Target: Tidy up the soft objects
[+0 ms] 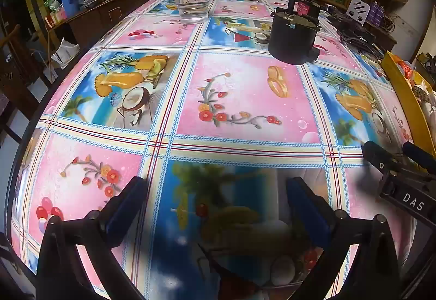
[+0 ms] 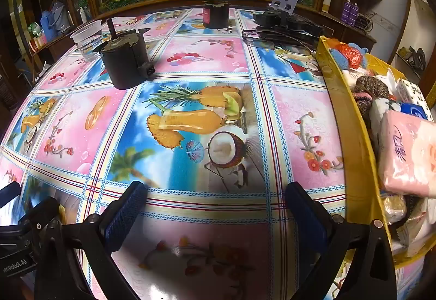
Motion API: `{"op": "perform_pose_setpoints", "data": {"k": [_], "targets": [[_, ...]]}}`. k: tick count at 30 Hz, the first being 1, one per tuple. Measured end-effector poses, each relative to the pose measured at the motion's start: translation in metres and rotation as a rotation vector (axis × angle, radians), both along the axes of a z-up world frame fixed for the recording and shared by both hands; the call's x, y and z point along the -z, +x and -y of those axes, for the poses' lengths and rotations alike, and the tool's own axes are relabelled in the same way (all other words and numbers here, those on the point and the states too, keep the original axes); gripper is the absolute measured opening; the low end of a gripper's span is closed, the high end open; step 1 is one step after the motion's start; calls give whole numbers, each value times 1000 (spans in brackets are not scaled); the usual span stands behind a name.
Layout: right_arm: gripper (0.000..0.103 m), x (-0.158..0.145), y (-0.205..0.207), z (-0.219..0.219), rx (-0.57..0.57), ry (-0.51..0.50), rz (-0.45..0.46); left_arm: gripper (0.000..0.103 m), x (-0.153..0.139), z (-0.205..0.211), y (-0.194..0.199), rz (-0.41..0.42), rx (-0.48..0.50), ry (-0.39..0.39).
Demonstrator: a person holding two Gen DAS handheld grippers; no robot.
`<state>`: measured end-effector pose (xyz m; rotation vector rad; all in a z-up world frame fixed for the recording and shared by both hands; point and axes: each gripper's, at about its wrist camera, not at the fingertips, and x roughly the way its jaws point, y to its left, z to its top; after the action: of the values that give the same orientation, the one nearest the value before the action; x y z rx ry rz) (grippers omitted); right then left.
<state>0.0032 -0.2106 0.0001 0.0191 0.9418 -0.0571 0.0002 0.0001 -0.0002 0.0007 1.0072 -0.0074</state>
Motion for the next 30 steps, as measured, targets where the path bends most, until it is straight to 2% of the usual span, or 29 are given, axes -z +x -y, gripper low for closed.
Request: {"op": "perform_pose_setpoints", "data": {"k": [30], "targets": [[103,0,2,0,0,0,0,103,0,0,0,4,0,1]]}}
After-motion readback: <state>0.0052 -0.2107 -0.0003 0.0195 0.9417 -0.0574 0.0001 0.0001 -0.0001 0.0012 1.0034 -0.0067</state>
